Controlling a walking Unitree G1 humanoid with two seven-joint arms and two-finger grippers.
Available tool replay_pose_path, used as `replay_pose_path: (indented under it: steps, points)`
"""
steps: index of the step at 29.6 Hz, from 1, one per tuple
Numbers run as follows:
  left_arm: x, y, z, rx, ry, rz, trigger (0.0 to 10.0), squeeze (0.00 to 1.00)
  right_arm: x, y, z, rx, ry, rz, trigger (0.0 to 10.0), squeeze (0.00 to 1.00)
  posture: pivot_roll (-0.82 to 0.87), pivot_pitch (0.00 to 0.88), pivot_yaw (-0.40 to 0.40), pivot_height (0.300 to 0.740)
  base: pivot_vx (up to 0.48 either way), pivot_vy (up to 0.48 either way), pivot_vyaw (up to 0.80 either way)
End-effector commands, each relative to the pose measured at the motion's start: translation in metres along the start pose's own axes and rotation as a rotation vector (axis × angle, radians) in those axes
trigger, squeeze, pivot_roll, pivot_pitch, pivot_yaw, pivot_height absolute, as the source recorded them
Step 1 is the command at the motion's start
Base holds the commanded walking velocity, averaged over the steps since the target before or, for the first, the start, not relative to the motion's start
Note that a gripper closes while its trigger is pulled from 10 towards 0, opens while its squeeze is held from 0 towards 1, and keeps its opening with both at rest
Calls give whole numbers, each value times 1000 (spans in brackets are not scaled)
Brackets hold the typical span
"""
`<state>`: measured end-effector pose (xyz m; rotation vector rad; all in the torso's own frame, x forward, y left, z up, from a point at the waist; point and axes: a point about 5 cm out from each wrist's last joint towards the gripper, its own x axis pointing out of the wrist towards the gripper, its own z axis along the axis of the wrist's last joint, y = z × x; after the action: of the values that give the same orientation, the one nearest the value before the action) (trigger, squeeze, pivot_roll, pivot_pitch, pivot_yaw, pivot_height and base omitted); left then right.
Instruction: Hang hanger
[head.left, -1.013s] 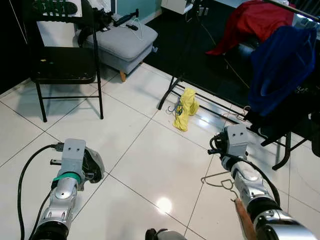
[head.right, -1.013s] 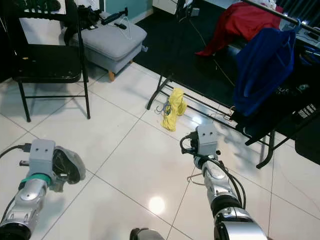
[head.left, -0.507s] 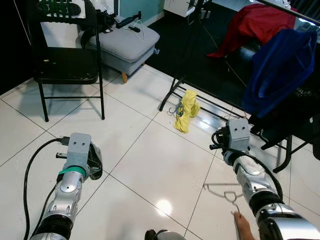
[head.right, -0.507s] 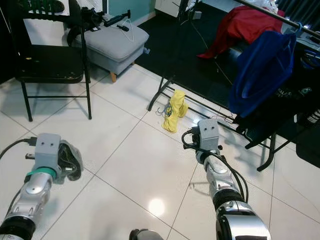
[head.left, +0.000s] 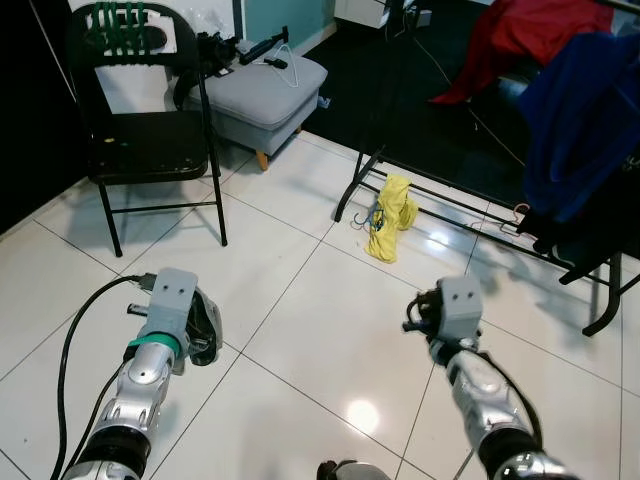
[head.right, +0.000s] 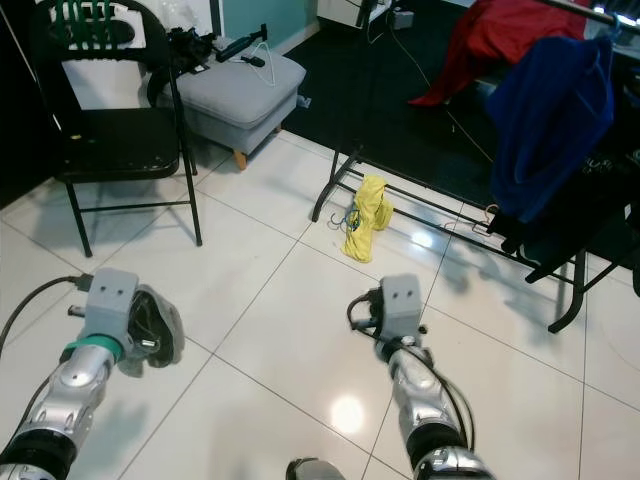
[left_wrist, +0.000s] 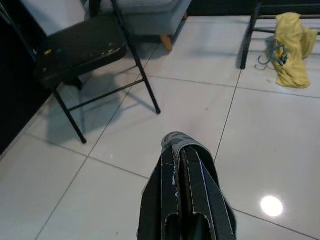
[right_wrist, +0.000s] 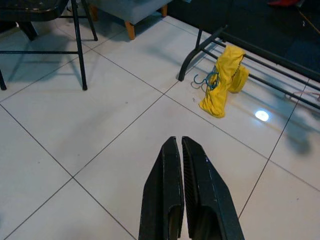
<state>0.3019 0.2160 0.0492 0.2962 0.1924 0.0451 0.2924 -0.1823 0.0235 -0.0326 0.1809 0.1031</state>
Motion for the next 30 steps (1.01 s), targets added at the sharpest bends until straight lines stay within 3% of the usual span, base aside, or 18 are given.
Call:
replay_pose_path:
  steps: [1, 12, 13, 17, 22, 26, 28, 30]
  points:
    - [-1, 0, -2, 10, 10, -17, 10000, 0, -1, 0, 1, 9, -16, -9, 10000, 0, -42, 24, 22, 740, 0, 0, 0]
    - [-2, -10, 3, 15, -2, -46, 10000, 0, -5, -5, -4, 13, 1, -37, 10000, 0, -33, 88, 78, 740, 0, 0, 0]
    - [-2, -13, 3, 9, 2, -64, 10000, 0, -7, -3, -4, 14, -8, -45, 10000, 0, -88, 103, 119, 740, 0, 0, 0]
    - [1, -22, 4, 26, 8, -122, 10000, 0, -14, 5, -5, 12, -40, -53, 10000, 0, -138, 123, 161, 740, 0, 0, 0]
    - [10, -22, 12, 59, 2, -163, 10000, 0, -27, 18, -17, 39, -30, -78, 10000, 0, -139, 130, 175, 740, 0, 0, 0]
    - [13, -20, 19, 57, -9, -159, 10000, 0, -26, 20, -15, 48, -35, -77, 10000, 0, -135, 148, 176, 740, 0, 0, 0]
    - [27, -23, 46, 42, -79, -167, 10000, 0, -10, 19, 6, 12, -89, -35, 10000, 0, -124, 88, 130, 740, 0, 0, 0]
    - [31, -25, 55, 36, -105, -156, 10000, 0, -4, 14, 11, -11, -90, -29, 10000, 0, -97, 107, 89, 740, 0, 0, 0]
